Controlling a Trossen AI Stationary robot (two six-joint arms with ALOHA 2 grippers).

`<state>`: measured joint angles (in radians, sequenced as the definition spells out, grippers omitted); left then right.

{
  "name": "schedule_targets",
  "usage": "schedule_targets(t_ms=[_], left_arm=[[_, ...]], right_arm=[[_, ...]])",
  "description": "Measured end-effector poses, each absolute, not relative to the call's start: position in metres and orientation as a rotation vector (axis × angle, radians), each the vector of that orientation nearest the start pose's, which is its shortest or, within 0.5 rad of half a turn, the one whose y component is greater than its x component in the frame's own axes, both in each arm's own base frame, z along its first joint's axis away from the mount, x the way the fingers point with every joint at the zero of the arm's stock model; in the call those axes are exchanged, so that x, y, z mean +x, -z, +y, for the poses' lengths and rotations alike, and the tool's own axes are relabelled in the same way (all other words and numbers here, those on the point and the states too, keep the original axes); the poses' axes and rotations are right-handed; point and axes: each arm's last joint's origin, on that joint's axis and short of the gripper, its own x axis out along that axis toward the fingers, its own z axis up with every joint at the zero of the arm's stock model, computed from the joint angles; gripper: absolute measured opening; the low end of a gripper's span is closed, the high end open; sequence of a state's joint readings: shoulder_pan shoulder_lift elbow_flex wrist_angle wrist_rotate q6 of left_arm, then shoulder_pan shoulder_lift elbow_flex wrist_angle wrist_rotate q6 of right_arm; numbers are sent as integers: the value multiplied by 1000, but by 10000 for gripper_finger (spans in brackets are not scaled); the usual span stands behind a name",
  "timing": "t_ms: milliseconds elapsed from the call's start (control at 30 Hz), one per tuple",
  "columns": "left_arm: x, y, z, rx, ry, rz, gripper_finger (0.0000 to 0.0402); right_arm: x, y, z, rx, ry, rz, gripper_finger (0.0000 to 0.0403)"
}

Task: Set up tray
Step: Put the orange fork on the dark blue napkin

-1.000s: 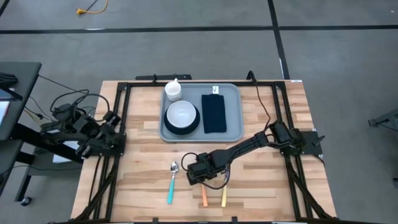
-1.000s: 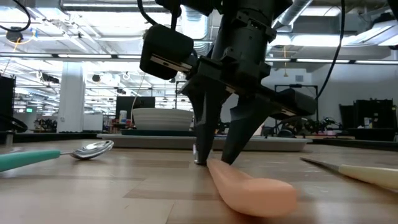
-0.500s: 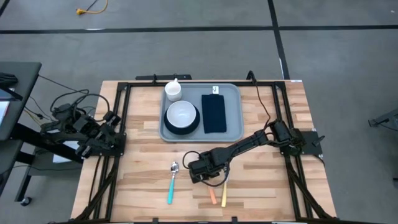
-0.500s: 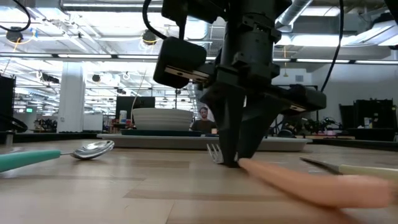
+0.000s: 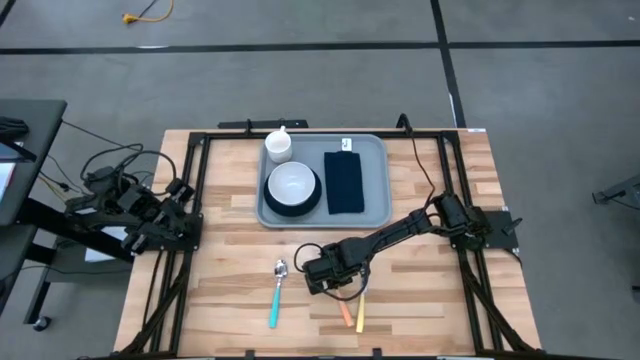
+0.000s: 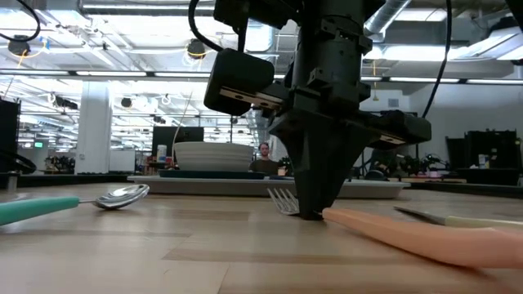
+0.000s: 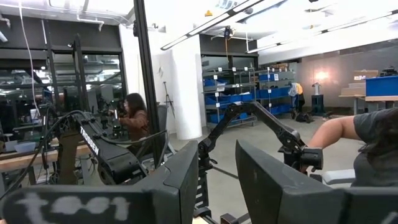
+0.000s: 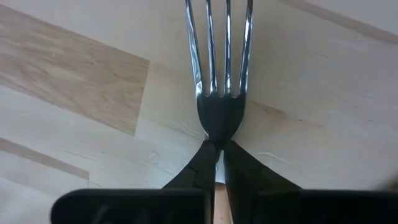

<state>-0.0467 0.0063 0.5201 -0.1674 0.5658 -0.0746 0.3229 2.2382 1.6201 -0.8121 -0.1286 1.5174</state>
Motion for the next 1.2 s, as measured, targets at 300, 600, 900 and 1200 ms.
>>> schedule_targets(t_ms=[300, 600, 900, 1200], left_arm=[[26, -309, -17, 23, 617, -318, 98], [26, -309, -17, 24, 617, -318, 98], [26, -309, -17, 25, 617, -318, 98], [26, -309, -17, 25, 617, -317, 98]], right_arm=[[418, -139, 137, 1063, 757, 1385, 4], [429, -156, 124, 1083, 750, 1371, 2], [424, -178, 101, 1023, 835, 1482, 1], [420, -199, 48, 958, 928, 1586, 1]])
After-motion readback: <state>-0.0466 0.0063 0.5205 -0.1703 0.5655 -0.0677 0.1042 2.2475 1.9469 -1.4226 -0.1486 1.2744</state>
